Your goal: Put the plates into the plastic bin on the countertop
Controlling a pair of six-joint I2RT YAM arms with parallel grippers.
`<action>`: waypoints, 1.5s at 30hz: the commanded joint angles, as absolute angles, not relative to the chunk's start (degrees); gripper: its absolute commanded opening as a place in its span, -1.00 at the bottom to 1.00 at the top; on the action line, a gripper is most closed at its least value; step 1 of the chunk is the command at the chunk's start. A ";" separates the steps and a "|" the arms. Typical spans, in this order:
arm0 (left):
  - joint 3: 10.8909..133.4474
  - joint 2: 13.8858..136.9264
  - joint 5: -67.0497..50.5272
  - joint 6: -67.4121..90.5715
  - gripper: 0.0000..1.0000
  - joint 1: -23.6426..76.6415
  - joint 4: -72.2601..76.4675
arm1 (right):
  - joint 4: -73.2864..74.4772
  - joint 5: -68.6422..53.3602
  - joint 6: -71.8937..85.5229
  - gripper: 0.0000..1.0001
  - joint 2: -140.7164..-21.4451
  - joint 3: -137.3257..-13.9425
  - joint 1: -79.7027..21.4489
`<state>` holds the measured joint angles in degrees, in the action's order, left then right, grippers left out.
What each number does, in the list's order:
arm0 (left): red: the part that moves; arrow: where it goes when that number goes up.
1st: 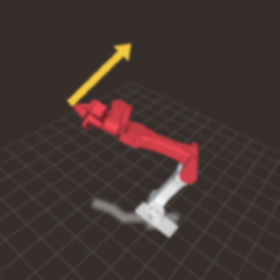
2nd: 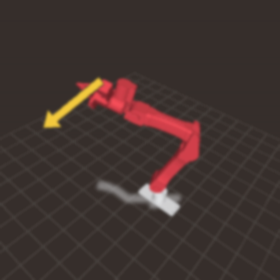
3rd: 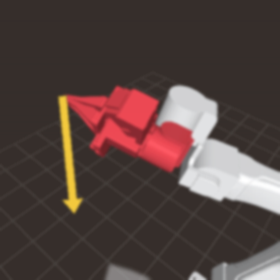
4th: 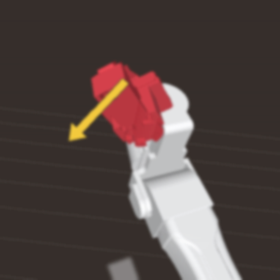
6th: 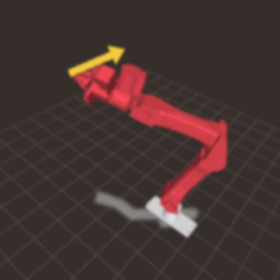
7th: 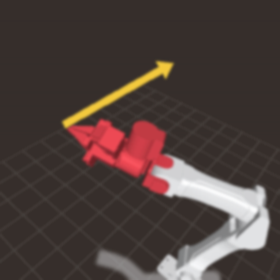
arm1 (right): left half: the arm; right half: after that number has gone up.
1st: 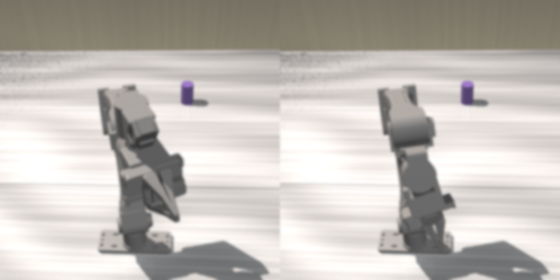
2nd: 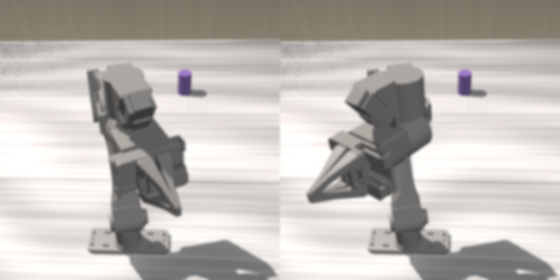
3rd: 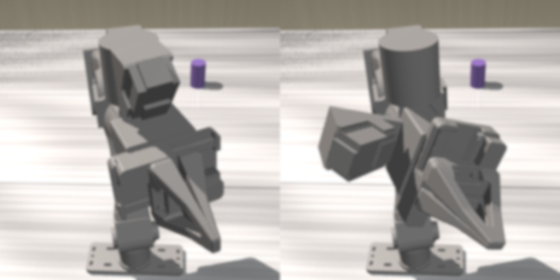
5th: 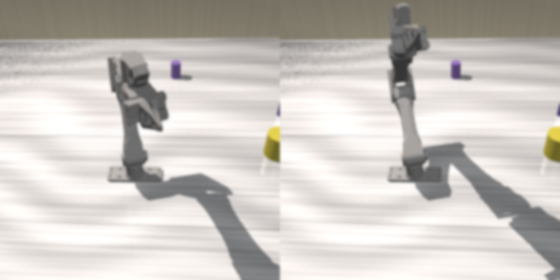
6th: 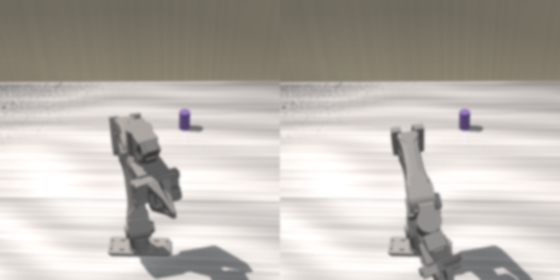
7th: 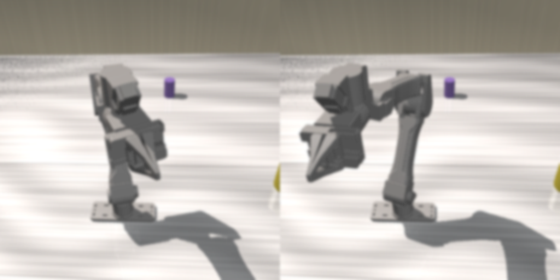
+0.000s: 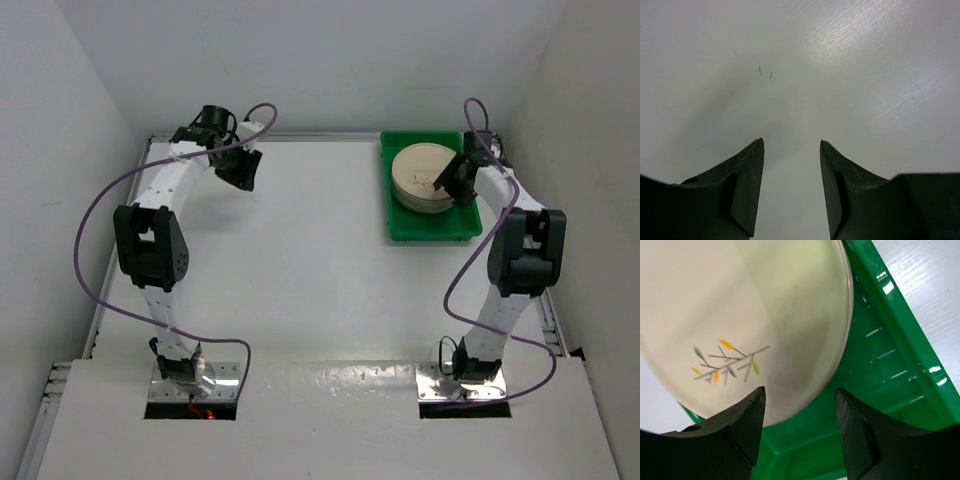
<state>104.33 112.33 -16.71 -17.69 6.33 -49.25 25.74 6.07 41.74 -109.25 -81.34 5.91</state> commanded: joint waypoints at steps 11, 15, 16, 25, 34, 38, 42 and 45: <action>105.03 112.41 -15.21 -18.19 0.03 6.50 -48.34 | 8.99 15.27 26.73 0.38 -81.76 -53.27 4.13; 103.02 111.36 -14.68 -18.98 0.03 7.03 -48.34 | -13.95 24.41 26.28 1.00 -62.99 -32.46 3.43; 102.49 110.75 -14.68 -20.38 0.03 7.64 -48.34 | -15.45 25.22 26.80 1.00 -61.45 -24.86 3.60; 77.13 98.09 -14.77 -22.07 0.03 5.11 -37.37 | 7.99 21.61 38.55 1.00 -46.33 -18.28 1.59; 60.22 93.26 -3.00 -26.18 0.00 -2.20 -23.39 | 8.53 29.53 38.94 1.00 -39.11 -12.93 -1.14; 58.36 90.18 -2.46 -28.39 0.03 -2.20 -21.97 | 7.56 29.44 37.18 1.00 -39.72 -12.57 -1.06; 56.52 86.67 -3.60 -27.08 0.03 -2.20 -22.50 | 8.17 29.53 37.53 1.00 -41.74 -13.09 -1.14; 54.33 82.89 -4.13 -27.07 0.03 -1.06 -21.98 | 7.91 29.18 37.36 1.00 -42.80 -13.45 -1.06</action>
<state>56.18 86.87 -3.60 -26.55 -2.20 -24.14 9.30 27.94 37.50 -42.15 -12.34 -0.91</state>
